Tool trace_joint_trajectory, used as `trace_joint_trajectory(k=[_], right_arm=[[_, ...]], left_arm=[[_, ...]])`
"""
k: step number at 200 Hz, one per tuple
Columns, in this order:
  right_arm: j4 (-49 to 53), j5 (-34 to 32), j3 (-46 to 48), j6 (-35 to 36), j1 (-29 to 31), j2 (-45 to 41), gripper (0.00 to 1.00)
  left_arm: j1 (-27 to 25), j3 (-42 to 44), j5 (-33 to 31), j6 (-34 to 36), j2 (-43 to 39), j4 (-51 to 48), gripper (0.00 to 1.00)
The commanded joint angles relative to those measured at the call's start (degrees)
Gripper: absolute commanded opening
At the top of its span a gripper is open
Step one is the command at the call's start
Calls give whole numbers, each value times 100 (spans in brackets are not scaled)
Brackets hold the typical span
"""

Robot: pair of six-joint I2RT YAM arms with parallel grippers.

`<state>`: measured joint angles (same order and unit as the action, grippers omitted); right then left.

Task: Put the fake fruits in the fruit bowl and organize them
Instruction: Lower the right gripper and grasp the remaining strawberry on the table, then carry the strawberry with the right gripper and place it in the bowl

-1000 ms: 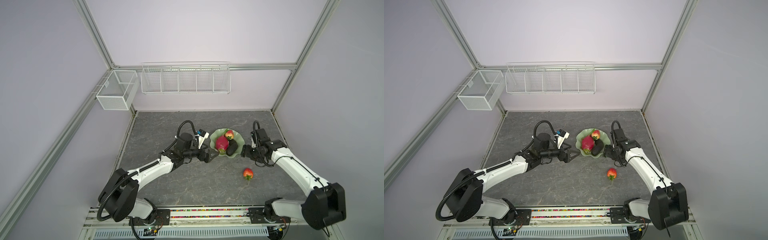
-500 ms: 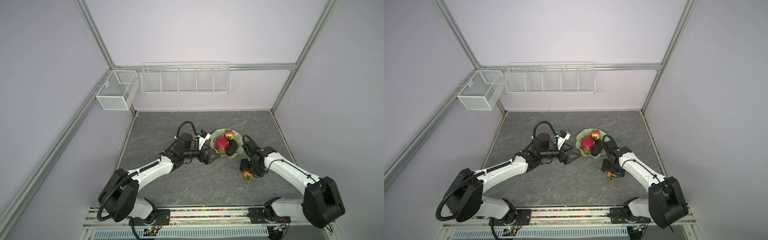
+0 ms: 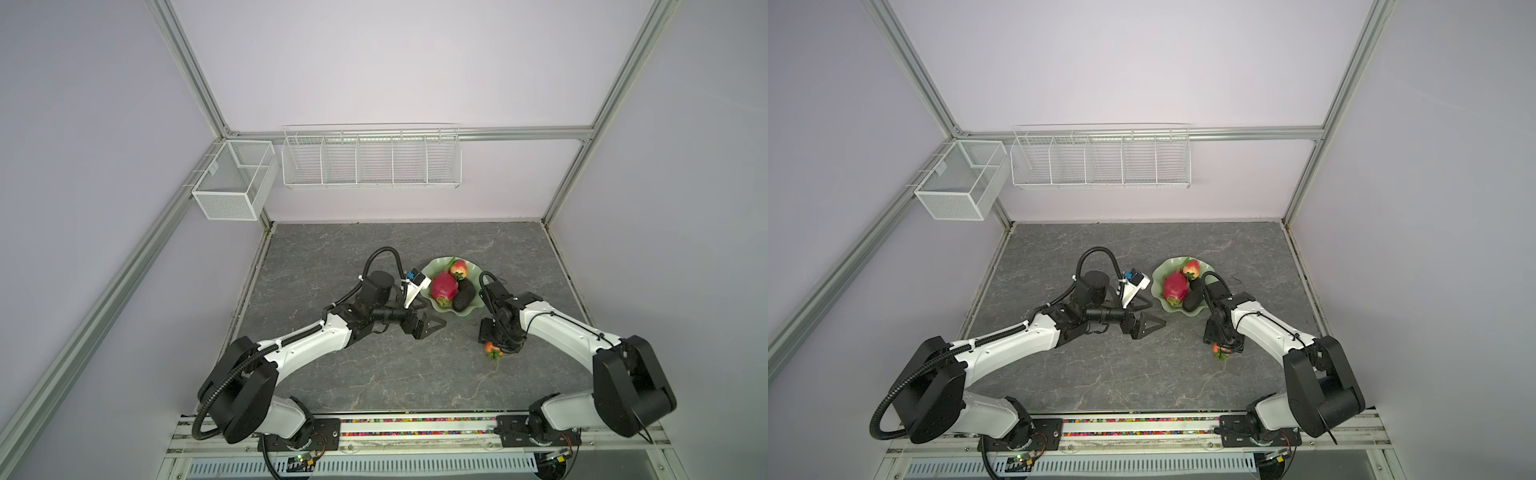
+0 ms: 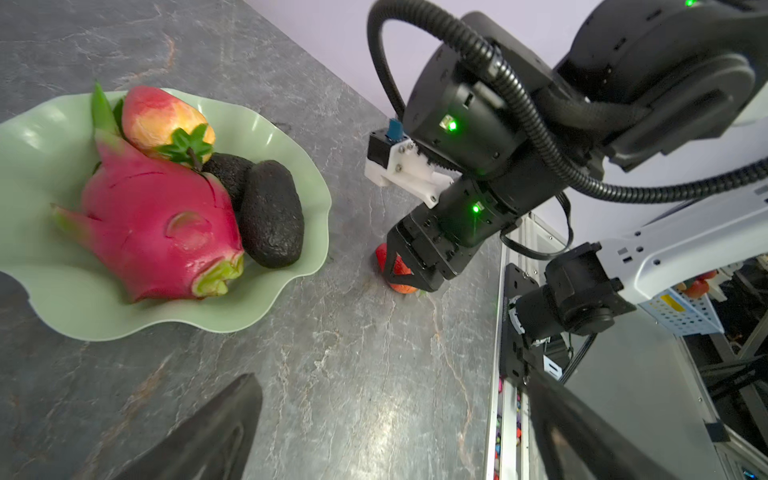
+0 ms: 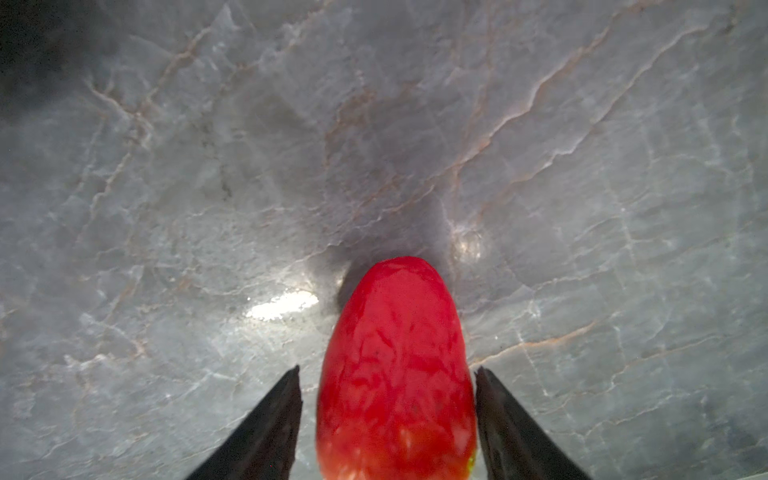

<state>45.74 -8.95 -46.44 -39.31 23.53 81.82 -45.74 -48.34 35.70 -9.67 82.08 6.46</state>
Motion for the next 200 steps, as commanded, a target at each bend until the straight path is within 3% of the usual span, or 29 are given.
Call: trace_joint_trajectory(k=[1,23,65,93,158,200], right_arm=[[-185,120,139,-19,33,126,60],[-167,137,128,17,30,128,52],[308,34,-316,165,-25,-305,51],[410,350,-1018,399,-225,-472,51],[22,809,-3185,1125,-771,1141,51],[-372,1029,-3746,1215,-1021,1987,51]], left_arm=[[-47,-186,-203,257,51,-219,99],[-49,-174,-239,250,43,-188,99],[-49,-208,-353,334,-20,-303,99],[-49,-218,-538,319,-70,-312,99],[-49,-319,-1205,247,-161,-416,99],[-48,-317,-1424,363,-473,-665,99]])
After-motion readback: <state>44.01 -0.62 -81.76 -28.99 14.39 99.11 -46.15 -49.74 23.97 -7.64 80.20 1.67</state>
